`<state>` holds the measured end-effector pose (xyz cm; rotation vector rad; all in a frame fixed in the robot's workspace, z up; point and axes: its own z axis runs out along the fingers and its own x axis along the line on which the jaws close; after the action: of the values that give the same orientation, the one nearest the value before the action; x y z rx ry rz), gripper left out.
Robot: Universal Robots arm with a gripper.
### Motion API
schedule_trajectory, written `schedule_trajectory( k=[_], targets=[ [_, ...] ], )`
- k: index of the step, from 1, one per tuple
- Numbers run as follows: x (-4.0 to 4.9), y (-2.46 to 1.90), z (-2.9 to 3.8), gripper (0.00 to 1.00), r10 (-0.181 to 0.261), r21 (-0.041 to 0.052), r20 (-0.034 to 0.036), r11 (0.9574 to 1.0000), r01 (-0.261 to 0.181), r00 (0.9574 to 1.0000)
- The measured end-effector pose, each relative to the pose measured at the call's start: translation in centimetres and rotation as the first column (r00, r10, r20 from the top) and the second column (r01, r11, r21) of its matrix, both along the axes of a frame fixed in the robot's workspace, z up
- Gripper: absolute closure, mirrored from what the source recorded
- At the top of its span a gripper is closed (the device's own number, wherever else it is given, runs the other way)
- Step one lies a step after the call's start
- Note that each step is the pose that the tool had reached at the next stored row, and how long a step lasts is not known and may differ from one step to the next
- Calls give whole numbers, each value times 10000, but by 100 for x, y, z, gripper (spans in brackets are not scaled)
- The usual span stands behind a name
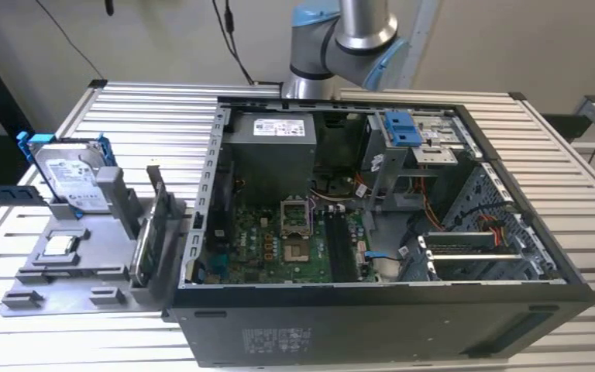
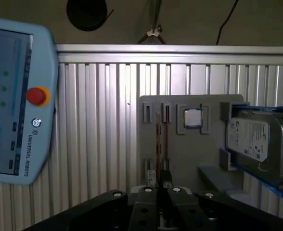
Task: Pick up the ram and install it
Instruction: 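Pick up the ram and move it above insertion slot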
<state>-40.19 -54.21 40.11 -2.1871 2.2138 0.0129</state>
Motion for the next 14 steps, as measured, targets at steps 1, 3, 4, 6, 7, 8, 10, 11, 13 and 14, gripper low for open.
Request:
schedule_trajectory(
  k=[1, 3, 4, 6, 7, 8, 10, 11, 13, 14],
  targets=[
    [0, 0, 17, 86, 0, 0, 0, 10000, 0, 10000],
    [0, 0, 51, 86, 0, 0, 0, 10000, 0, 10000],
    [0, 0, 69, 86, 0, 0, 0, 10000, 0, 10000],
    [0, 0, 101, 86, 0, 0, 0, 10000, 0, 10000],
    [0, 0, 117, 86, 0, 0, 0, 10000, 0, 10000],
    [0, 0, 133, 86, 0, 0, 0, 10000, 0, 10000],
    [0, 0, 165, 86, 0, 0, -1, 10000, 0, 10000],
    [0, 0, 181, 86, 0, -1, -1, 10000, 0, 10000],
    [0, 0, 212, 86, 0, 1, 1, 10000, 0, 10000],
    [0, 0, 226, 86, 0, 0, 0, 10000, 0, 10000]
  ],
)
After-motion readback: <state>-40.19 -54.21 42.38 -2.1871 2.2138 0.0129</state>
